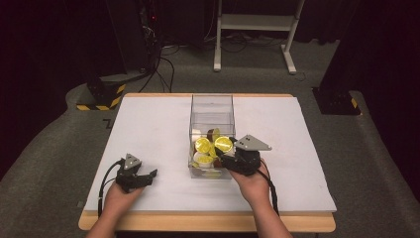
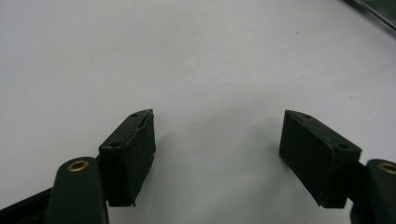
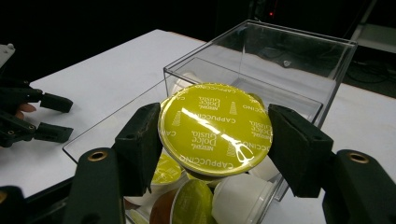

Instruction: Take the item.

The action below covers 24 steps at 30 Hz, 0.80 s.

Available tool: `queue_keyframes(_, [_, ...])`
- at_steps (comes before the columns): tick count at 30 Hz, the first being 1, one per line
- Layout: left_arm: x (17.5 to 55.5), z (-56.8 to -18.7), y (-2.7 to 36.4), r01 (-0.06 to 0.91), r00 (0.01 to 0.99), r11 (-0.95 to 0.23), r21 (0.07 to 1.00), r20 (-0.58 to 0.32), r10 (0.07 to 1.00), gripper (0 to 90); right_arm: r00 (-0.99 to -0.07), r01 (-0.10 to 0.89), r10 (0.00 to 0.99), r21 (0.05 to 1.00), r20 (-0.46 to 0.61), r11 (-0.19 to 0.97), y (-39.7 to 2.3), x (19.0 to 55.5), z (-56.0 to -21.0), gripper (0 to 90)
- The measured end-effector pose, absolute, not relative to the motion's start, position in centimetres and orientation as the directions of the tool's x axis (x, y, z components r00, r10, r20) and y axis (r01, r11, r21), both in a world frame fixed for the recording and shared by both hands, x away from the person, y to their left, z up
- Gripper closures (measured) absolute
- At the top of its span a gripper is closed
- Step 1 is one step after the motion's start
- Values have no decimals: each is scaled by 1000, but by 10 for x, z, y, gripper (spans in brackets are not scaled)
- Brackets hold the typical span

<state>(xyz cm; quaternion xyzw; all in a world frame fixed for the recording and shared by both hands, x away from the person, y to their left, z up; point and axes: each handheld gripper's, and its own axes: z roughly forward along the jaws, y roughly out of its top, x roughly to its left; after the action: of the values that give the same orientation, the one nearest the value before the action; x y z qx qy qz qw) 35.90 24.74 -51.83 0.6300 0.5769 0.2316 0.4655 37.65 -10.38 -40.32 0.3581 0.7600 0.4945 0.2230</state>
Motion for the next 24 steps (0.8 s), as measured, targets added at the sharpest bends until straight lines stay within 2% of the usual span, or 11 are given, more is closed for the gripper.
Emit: queue_keyframes(24, [359, -518, 247, 511, 227, 100, 854, -246, 942, 271, -606, 297, 795, 928, 0, 227, -120, 376, -391, 378])
